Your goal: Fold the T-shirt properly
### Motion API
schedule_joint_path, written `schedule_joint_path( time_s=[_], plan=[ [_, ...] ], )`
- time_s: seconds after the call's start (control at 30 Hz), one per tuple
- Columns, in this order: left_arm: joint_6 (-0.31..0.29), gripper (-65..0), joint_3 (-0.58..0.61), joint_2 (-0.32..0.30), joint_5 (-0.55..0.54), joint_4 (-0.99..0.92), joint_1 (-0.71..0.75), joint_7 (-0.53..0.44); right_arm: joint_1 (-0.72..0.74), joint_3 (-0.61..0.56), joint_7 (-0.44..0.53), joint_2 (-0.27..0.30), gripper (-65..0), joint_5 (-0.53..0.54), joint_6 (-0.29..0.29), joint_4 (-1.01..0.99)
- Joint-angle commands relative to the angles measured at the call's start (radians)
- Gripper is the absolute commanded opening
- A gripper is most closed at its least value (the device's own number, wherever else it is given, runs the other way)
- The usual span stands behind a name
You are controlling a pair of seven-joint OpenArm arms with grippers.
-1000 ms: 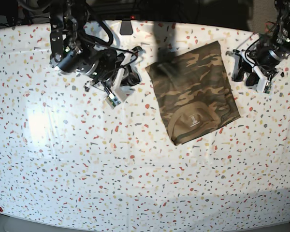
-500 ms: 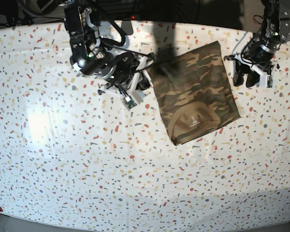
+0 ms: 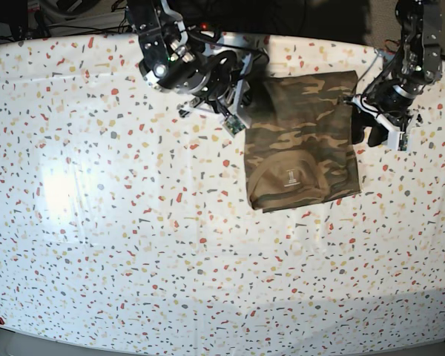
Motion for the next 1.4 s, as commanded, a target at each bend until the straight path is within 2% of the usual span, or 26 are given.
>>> schedule_joint_path(
  time_s=[0.0, 0.17, 0.27, 0.47, 0.57, 0.63, 0.77, 0.87, 0.93, 1.13, 1.27, 1.37],
  plan=[
    [0.002, -39.0, -0.001, -0.007, 0.002, 0.006, -0.01, 0.003, 0.002, -0.003, 0.018, -0.006, -65.0, 0.012, 0.007, 0.019],
    [0.003, -39.0, -0.001, -0.008, 0.002, 0.006, -0.026, -0.008, -0.014, -0.003, 0.025, -0.008, -65.0, 0.016, 0.013, 0.019],
    [0.003, -39.0, -0.002, -0.016, 0.0, 0.006, -0.022, -0.054, -0.018, -0.003, 0.027, -0.008, -65.0, 0.018, 0.015, 0.029],
    [0.003, -39.0, -0.003, -0.106, -0.209, 0.035, 0.03, -0.075, -0.052, 0.034, 0.025, -0.008, -65.0, 0.018, 0.015, 0.145],
    [0.003, -39.0, -0.037, -0.138, -0.231, 0.08, 0.084, -0.075, -0.082, 0.075, 0.026, -0.008, -65.0, 0.018, 0.015, 0.196],
    [0.003, -39.0, -0.092, -0.138, -0.239, 0.118, 0.131, -0.075, -0.107, 0.099, 0.027, -0.008, -65.0, 0.018, 0.015, 0.224],
    [0.002, -39.0, -0.205, -0.119, -0.261, 0.225, 0.251, -0.074, -0.182, 0.151, 0.027, -0.006, -65.0, 0.018, 0.016, 0.293],
    [0.002, -39.0, -0.273, -0.094, -0.261, 0.301, 0.348, -0.074, -0.258, 0.181, 0.027, -0.006, -65.0, 0.019, 0.047, 0.362],
    [-0.008, -39.0, -0.312, -0.077, -0.261, 0.334, 0.407, -0.074, -0.317, 0.186, 0.024, -0.005, -65.0, 0.019, 0.049, 0.412],
    [-0.107, -39.0, -0.407, -0.005, -0.261, 0.363, 0.557, -0.066, -0.498, 0.188, -0.014, -0.005, -65.0, 0.018, 0.049, 0.539],
    [-0.195, -39.0, -0.476, 0.039, -0.261, 0.363, 0.653, -0.064, -0.603, 0.188, -0.021, -0.005, -65.0, 0.017, 0.049, 0.593],
    [-0.233, -39.0, -0.518, 0.061, -0.261, 0.363, 0.707, -0.063, -0.661, 0.188, -0.065, -0.003, -65.0, 0.006, 0.048, 0.612]
  ],
)
